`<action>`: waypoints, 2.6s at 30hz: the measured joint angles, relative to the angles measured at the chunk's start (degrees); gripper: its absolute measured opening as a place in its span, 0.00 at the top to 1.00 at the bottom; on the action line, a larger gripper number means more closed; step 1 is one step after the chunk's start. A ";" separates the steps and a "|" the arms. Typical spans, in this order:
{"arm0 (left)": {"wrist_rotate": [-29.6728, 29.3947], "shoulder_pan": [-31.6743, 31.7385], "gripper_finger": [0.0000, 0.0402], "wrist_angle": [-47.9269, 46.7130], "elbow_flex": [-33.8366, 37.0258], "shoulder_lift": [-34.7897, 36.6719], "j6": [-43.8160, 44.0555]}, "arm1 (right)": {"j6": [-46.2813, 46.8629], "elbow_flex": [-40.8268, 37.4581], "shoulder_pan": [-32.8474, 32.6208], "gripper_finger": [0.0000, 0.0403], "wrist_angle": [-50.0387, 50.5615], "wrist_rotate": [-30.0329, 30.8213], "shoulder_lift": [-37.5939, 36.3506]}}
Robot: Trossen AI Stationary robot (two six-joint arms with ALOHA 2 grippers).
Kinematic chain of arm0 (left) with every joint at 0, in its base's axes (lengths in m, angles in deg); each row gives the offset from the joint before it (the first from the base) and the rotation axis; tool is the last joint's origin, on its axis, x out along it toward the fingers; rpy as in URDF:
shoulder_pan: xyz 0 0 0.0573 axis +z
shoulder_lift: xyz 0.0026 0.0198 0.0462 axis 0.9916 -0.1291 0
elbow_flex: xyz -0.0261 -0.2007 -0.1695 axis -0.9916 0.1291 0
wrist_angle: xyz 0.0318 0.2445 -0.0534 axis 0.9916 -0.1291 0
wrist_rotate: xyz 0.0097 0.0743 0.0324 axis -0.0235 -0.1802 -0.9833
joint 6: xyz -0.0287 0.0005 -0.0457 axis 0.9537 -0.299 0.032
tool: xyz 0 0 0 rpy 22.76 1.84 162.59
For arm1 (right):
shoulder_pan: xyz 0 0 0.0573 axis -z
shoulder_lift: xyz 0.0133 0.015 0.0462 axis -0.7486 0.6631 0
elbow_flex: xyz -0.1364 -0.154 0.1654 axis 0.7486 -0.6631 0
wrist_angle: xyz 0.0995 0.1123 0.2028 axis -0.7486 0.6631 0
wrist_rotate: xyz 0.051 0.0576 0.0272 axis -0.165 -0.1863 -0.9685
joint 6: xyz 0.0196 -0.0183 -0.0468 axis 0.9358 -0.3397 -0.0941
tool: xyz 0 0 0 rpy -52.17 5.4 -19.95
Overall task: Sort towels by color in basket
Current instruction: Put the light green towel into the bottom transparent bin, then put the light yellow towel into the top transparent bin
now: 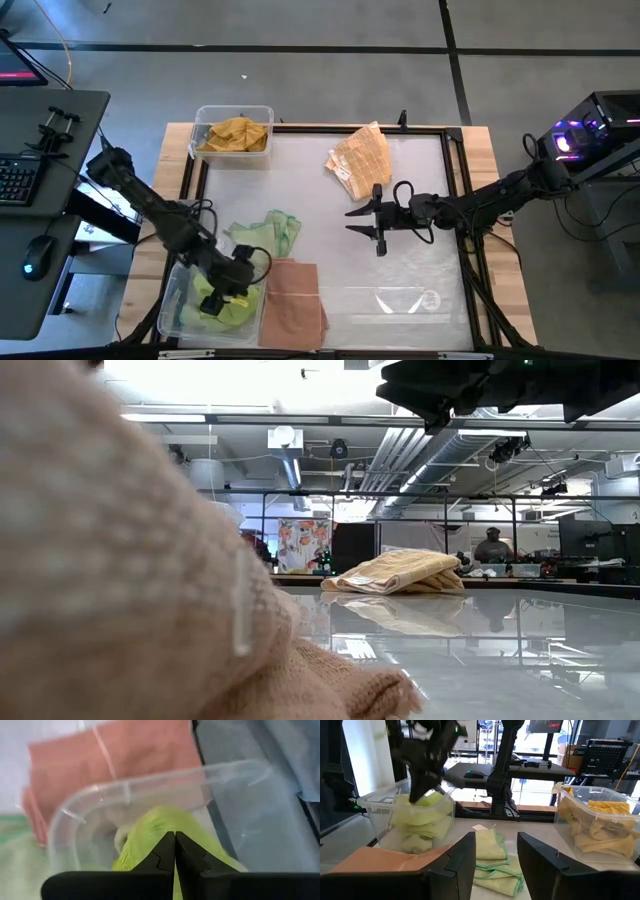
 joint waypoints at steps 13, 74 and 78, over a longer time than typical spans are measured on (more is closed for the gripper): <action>-29.91 6.96 1.00 12.26 2.44 8.41 -34.39 | -1.03 0.00 5.16 0.65 3.69 1.72 0.00; -24.37 64.46 1.00 58.27 21.84 9.76 -48.72 | -6.16 24.94 37.89 0.51 25.01 -2.68 23.15; -25.73 58.67 1.00 51.88 21.80 11.60 -45.90 | -5.82 25.02 34.15 0.51 34.90 0.78 18.49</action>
